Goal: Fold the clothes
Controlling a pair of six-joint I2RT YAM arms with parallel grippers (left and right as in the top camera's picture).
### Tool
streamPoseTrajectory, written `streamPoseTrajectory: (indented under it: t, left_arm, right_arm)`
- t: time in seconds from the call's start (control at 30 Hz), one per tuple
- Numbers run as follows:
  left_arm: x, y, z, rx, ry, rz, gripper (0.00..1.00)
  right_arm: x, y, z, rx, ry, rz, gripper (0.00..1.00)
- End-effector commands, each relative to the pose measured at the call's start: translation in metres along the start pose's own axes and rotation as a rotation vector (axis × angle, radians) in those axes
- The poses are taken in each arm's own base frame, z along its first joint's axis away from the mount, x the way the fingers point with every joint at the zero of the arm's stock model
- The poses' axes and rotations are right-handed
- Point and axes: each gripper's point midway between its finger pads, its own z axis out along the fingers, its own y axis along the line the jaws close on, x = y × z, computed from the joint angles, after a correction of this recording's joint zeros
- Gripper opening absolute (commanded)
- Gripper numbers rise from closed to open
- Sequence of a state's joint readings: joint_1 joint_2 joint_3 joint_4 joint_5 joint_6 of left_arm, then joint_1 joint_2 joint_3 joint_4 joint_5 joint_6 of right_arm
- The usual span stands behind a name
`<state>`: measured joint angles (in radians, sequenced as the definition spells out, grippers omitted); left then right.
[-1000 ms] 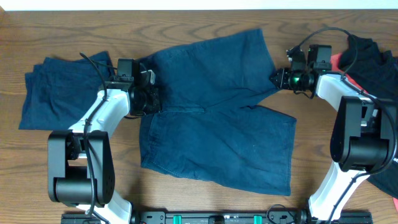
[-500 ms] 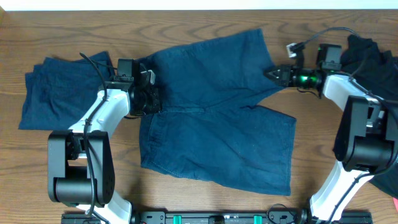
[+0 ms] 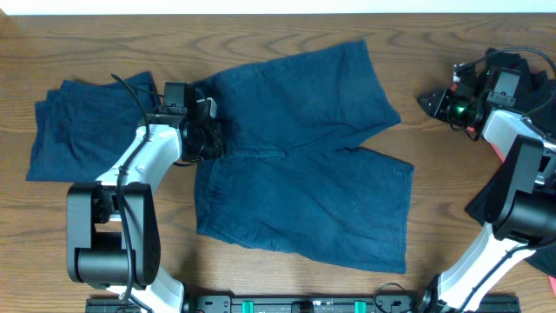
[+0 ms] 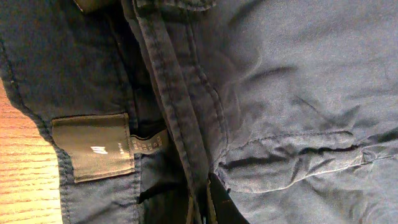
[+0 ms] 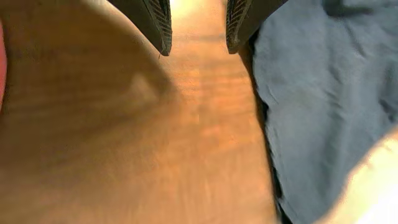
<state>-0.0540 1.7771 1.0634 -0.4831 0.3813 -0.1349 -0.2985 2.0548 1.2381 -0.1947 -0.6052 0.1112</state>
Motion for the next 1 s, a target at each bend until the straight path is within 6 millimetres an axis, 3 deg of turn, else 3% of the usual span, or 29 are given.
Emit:
streamPoseTrajectory:
  t: [0.0, 0.23, 0.53, 0.97]
  left_arm:
    - [0.002, 0.005, 0.0, -0.02, 0.005, -0.017, 0.06]
    - [0.002, 0.005, 0.0, -0.019, 0.006, -0.018, 0.06]
    - [0.002, 0.005, 0.0, -0.019, 0.006, -0.017, 0.06]
    - [0.002, 0.005, 0.0, -0.019, 0.006, -0.017, 0.06]
  right_arm:
    - [0.011, 0.005, 0.008, 0.04, 0.048, -0.132, 0.28]
    - [0.036, 0.028, 0.029, 0.103, 0.141, -0.286, 0.29]
    - [0.045, 0.053, 0.042, 0.1, 0.16, -0.351, 0.31]
    - [0.039, 0.019, 0.035, 0.313, 0.149, -0.312, 0.33]
